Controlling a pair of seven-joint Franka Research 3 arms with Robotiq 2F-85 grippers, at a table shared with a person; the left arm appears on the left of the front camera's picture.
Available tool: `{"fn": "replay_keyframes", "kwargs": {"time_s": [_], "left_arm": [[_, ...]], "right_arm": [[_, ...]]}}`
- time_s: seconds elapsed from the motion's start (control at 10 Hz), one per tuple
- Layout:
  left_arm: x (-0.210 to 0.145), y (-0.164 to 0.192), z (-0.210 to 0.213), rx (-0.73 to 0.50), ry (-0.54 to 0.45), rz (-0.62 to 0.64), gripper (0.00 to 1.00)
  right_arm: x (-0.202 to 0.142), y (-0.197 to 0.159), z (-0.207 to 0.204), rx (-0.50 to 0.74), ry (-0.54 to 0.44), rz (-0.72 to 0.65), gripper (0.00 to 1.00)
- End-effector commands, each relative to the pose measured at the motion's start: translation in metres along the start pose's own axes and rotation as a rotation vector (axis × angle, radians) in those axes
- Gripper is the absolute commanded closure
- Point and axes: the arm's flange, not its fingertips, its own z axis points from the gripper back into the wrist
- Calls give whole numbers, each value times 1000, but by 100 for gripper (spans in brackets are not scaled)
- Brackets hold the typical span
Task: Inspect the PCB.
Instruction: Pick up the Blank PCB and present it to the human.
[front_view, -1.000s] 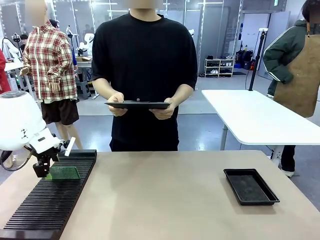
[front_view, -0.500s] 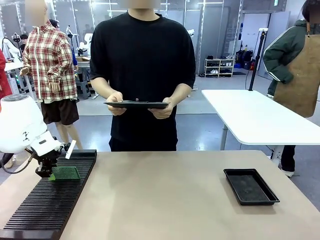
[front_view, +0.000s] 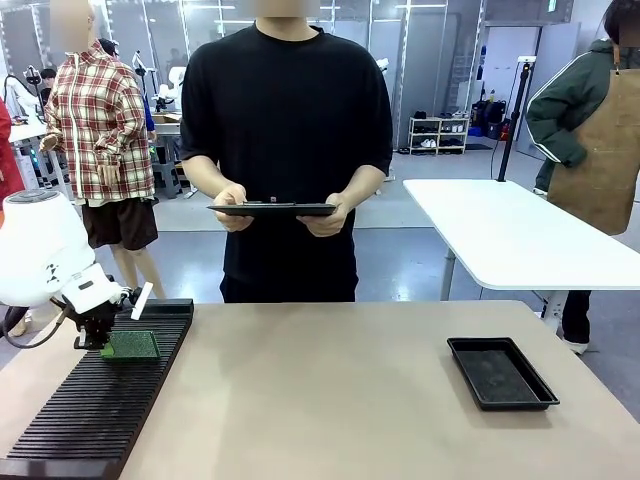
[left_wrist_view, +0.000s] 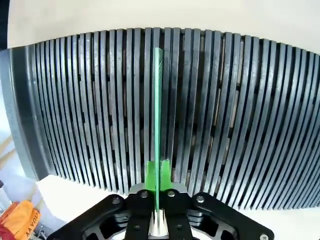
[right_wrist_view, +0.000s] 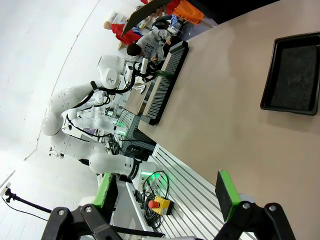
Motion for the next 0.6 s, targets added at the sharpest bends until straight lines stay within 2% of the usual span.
{"fn": "replay_keyframes", "kwargs": {"time_s": [0.0, 0.1, 0.3, 0.4, 0.5], "left_arm": [[-6, 7, 4, -15, -6, 0, 100], [-6, 5, 17, -18, -10, 26, 100], [-12, -6, 77, -8, -153, 70, 100], [-20, -10, 98, -1, -249, 104, 100], [-30, -11, 108, -49, -407, 175, 100]], "right_arm": [[0, 0, 1, 8, 0, 18, 0], [0, 0, 1, 8, 0, 18, 0], [0, 0, 1, 8, 0, 18, 0], [0, 0, 1, 8, 0, 18, 0], [0, 0, 1, 8, 0, 18, 0]]}}
